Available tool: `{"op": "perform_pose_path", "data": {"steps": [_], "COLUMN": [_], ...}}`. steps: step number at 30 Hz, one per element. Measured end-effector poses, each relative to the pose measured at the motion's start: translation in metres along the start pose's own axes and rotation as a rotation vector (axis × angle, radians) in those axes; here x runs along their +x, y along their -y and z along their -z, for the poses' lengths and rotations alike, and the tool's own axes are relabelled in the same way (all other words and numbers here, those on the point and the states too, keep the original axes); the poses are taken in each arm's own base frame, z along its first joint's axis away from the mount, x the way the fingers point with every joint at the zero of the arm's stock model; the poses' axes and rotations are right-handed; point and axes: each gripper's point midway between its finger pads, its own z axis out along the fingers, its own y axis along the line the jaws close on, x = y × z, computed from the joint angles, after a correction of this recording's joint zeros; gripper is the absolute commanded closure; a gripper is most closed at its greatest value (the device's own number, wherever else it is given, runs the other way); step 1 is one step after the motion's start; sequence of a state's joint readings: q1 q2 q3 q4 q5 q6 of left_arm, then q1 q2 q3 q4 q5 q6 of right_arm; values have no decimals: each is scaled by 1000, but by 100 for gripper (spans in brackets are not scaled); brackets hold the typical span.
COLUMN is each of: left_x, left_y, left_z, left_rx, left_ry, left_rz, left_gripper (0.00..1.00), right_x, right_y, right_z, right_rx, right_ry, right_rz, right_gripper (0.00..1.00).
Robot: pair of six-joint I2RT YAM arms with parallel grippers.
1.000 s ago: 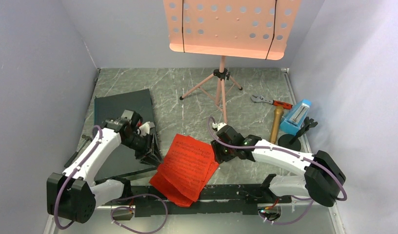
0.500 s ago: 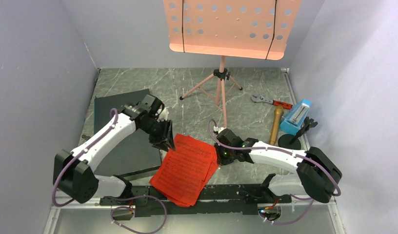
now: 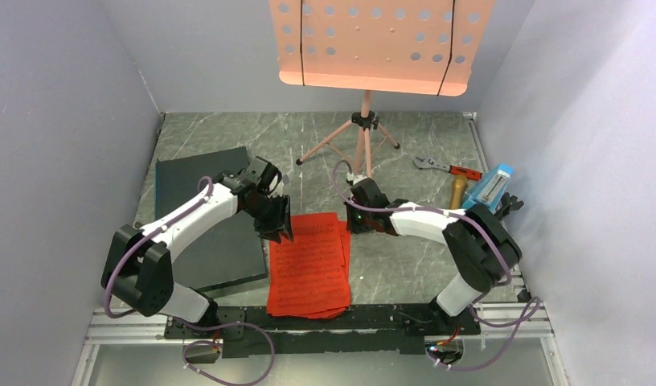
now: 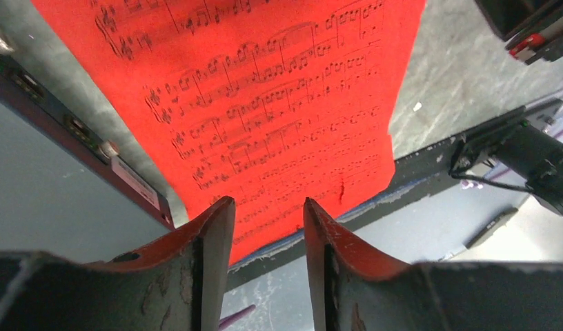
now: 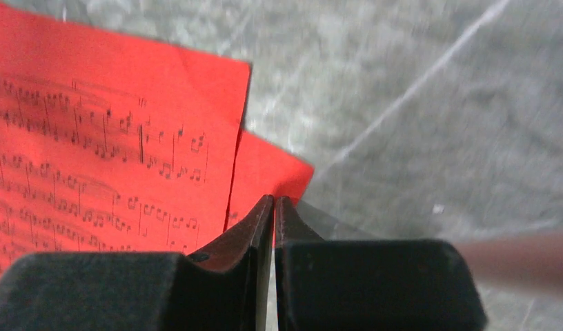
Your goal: Pack up the instrument practice props
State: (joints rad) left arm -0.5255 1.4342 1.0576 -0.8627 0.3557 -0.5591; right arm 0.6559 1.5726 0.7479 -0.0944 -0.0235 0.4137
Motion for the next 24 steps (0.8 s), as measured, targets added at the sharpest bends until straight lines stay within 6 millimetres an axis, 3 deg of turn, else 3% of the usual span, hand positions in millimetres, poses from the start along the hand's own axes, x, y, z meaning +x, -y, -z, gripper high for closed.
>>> {"op": "perform_pose_path", "data": {"steps": [5,11,14,22,24], "left_x": [-17,-52,-70,-110,-118], "left_y": [-7,-8,-5,9,11], "left_z": [-6,-15,-23,-58,-69], "left_rx": [-54,-103,-109,-56,-43], "left_ry": [42,130,154,175,165], "left_rz": [-12,-39,-59,-159,-189], "left_gripper": [44,37,36,35,35], "right_x": [-37,-57,-46,22,23], "right_y": [-5,-10,-7,10,8], "right_z": [-5,23,32,21,19], "right_rx": [5,-12,-24,-10,-26], "right_ry": [61,172,188,73,79], "right_rz": [41,30,-11,-155,-184], "right_gripper": [87,86,86,87,87]}}
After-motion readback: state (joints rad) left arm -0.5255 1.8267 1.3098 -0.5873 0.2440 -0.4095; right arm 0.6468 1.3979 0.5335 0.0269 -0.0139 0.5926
